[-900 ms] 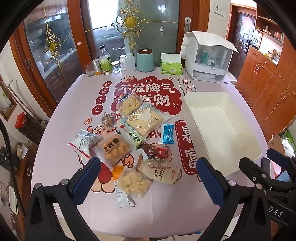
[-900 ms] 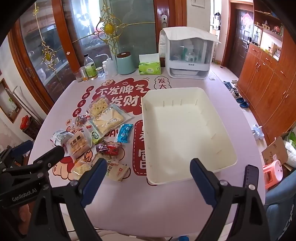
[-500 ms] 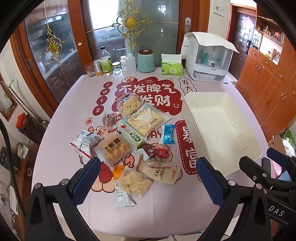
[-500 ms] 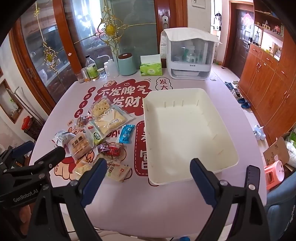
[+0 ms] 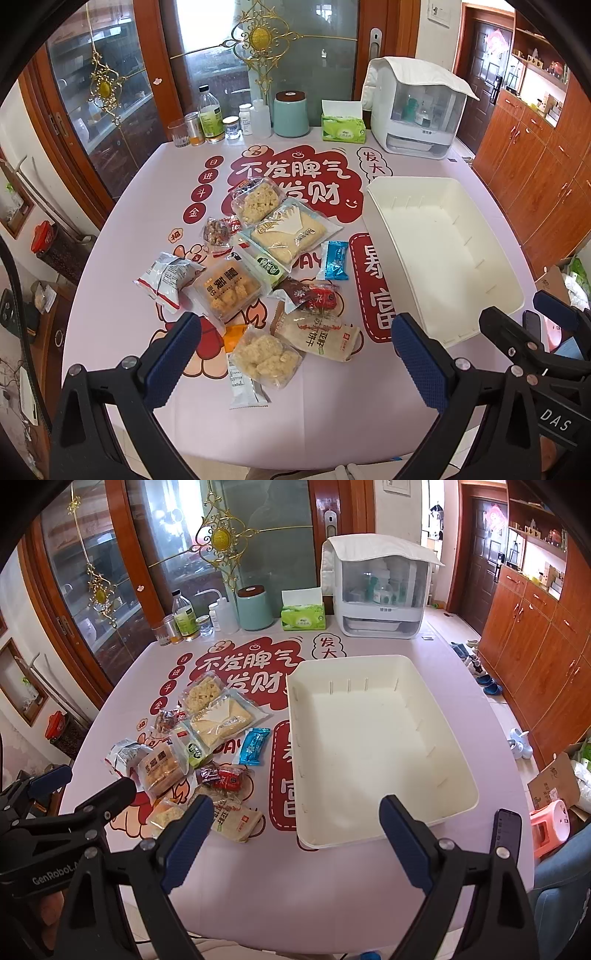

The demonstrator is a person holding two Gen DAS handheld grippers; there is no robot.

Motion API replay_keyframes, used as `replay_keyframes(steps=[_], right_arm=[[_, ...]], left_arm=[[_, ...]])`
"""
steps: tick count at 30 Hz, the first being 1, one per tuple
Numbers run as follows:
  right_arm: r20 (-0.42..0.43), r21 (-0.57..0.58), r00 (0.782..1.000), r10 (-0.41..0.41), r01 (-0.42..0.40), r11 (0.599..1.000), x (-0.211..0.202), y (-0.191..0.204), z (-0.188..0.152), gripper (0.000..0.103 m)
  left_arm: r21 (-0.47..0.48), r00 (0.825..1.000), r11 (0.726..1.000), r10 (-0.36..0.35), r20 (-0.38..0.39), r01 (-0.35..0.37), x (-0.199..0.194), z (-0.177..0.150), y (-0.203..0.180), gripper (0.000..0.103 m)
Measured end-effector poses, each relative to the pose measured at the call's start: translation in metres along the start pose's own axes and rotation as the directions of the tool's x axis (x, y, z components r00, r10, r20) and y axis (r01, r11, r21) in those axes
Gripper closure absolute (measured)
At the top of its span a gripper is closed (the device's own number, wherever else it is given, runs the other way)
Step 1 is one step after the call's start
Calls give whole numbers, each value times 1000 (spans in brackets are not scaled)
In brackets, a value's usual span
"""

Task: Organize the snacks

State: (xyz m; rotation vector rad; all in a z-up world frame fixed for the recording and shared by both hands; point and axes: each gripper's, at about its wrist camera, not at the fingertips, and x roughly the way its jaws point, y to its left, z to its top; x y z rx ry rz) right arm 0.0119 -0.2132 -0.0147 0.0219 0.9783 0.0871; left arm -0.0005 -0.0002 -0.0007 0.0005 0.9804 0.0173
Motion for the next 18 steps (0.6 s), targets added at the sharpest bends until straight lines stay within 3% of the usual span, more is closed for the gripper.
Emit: replay_keyframes(steps=[18], right_arm=[[-7,-5,1000,24,-24,1000,5,-2,-2,11]], left_arm=[[1,1000,1000,-2,0,2,0,-2,2,5]])
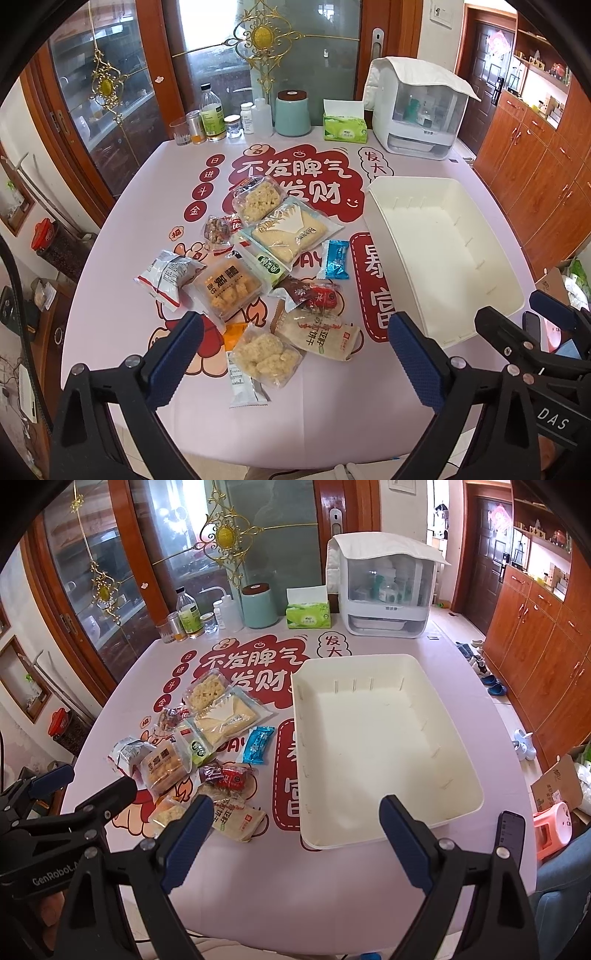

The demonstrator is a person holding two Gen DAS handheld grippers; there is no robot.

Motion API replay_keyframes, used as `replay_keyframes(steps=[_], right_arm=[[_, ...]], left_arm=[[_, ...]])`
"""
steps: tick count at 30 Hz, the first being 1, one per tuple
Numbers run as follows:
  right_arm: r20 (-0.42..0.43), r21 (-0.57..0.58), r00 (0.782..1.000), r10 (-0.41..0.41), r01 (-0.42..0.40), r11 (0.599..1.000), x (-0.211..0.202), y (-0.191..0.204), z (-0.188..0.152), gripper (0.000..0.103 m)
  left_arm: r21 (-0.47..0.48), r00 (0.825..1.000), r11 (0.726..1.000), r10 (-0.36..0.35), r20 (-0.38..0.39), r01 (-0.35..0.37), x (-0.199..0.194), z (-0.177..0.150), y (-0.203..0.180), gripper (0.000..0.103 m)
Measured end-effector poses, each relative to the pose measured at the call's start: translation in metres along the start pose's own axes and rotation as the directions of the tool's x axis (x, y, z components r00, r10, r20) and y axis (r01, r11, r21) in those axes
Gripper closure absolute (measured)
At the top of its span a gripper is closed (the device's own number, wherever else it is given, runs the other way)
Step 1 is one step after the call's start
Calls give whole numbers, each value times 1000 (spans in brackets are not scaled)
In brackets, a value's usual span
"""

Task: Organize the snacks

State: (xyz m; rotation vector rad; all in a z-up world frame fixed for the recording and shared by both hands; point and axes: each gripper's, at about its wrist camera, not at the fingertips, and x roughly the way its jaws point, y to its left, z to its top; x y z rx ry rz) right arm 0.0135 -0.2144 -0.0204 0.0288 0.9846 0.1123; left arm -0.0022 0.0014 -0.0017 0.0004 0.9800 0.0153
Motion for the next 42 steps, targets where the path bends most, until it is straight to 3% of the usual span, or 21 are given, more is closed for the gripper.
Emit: replay_keyframes(steps=[42], right_arm=[[16,-16,1000,5,-5,1000,-1,8,-1,11]], left_arm=[[4,999,1000,-29,24,29,-4,2,2,7]])
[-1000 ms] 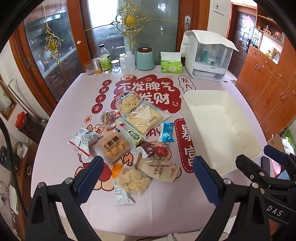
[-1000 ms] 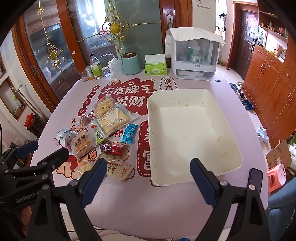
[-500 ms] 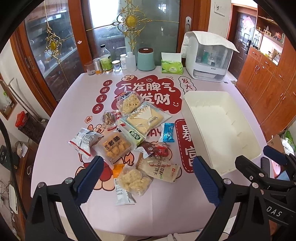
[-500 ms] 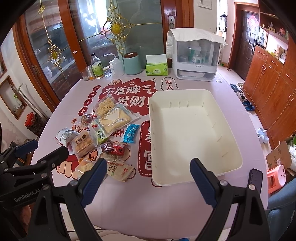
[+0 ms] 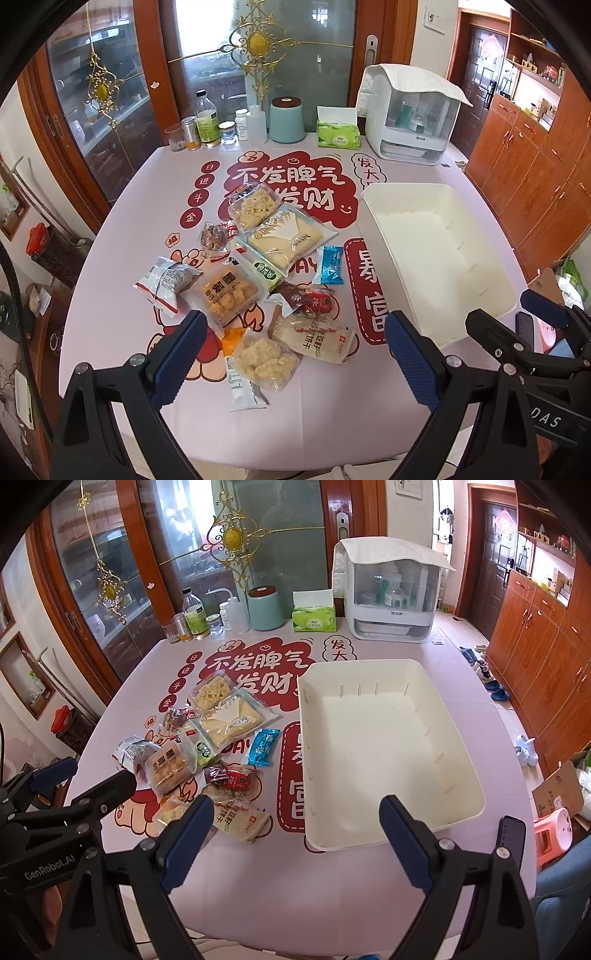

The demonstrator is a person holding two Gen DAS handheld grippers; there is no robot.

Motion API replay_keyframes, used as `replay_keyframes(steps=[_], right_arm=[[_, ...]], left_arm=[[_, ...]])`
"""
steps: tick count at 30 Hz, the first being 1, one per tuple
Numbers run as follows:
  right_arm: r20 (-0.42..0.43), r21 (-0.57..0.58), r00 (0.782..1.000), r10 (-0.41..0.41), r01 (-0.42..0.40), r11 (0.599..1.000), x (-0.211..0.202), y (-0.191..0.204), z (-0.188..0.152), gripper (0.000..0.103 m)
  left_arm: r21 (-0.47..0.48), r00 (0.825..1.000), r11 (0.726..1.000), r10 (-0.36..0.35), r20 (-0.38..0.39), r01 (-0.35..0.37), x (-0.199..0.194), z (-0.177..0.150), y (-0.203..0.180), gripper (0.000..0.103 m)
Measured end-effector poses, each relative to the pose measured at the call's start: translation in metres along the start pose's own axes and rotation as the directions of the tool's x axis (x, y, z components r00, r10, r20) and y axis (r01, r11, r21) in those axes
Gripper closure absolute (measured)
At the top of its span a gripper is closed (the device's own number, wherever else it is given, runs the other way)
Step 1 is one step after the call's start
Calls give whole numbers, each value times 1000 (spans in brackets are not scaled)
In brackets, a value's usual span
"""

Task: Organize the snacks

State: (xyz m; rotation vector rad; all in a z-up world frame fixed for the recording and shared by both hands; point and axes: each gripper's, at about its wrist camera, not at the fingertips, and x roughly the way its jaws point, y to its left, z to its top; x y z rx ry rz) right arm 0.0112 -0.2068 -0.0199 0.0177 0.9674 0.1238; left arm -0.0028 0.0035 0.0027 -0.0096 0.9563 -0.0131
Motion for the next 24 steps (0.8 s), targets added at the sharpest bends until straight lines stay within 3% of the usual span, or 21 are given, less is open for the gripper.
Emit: replay_keyframes(steps=[16,24], right_arm=[[18,-31,1000,12,-12,999,0,9,8,11],[73,-17,997,-35,37,999,-12,35,15,11]], left_arm=[[4,1000,1000,2,-3,-2,-3,-1,16,7],[48,999,999,-26,24,25,-9,15,44,6]])
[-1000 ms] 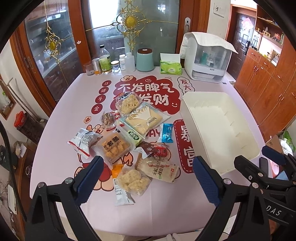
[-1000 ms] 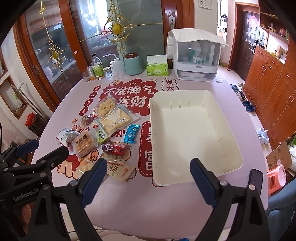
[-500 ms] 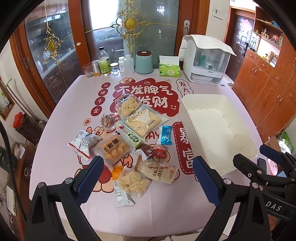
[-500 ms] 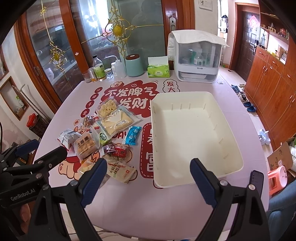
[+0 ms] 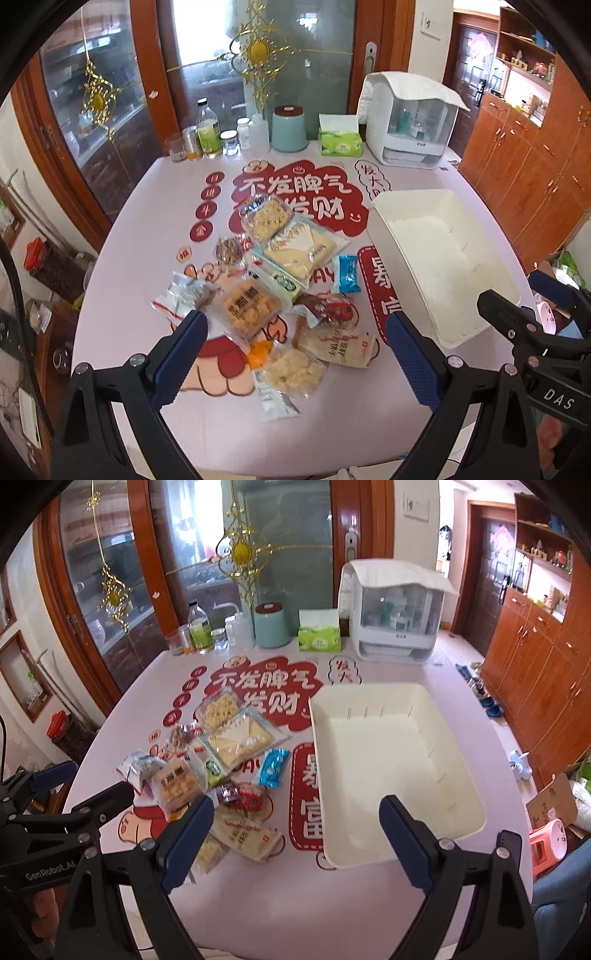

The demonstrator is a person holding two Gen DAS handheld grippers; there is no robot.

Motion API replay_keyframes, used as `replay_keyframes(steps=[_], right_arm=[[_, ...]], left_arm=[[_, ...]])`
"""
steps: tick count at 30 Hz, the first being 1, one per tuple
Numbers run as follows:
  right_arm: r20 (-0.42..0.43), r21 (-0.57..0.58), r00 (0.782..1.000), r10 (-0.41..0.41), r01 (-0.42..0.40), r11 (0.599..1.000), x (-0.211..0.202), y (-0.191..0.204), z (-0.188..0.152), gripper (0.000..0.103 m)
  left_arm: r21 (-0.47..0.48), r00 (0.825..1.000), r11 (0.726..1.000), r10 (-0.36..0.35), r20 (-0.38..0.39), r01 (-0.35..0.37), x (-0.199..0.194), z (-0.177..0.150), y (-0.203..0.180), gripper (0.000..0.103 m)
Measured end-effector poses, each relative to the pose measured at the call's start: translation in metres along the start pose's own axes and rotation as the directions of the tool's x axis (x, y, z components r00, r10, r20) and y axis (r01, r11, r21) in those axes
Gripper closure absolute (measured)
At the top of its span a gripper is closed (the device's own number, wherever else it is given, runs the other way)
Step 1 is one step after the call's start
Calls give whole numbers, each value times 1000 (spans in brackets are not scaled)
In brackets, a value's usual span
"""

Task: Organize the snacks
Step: 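Grasp the silver chip bag with the left tool while the right tool grasps the yellow cake pack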

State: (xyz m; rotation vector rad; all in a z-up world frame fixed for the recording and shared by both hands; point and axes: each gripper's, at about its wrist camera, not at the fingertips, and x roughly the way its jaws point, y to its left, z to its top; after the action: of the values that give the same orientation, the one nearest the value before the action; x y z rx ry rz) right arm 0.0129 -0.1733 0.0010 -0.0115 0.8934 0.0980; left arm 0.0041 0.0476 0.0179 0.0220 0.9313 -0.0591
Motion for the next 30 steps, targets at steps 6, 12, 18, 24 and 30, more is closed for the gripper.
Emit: replay_keyframes(steps=[6,12,18,24,30], right_arm=[[-14,5,1000,-8,8,1000,9,29,10,11],[-91,1,996,25,-25,1000,44,62,15,11],[-154,-19,987,37,-41,999,94,90,13,11],[-248,-54,965,83,-99,994,153,122,7,12],[-355,57,914,197,-189,980,207,151,1,13]], left_arm=[[28,1000,1000,11,4,-11,9,10,37,6],[-67,994,992,99,-45,-102,46,23,118,6],[-143,980,979,125,-153,-147,103,16,190,6],[-92,964,990,83,-251,-110,159,0,220,6],[-138,946,989,-1,-323,-46,208,0,232,6]])
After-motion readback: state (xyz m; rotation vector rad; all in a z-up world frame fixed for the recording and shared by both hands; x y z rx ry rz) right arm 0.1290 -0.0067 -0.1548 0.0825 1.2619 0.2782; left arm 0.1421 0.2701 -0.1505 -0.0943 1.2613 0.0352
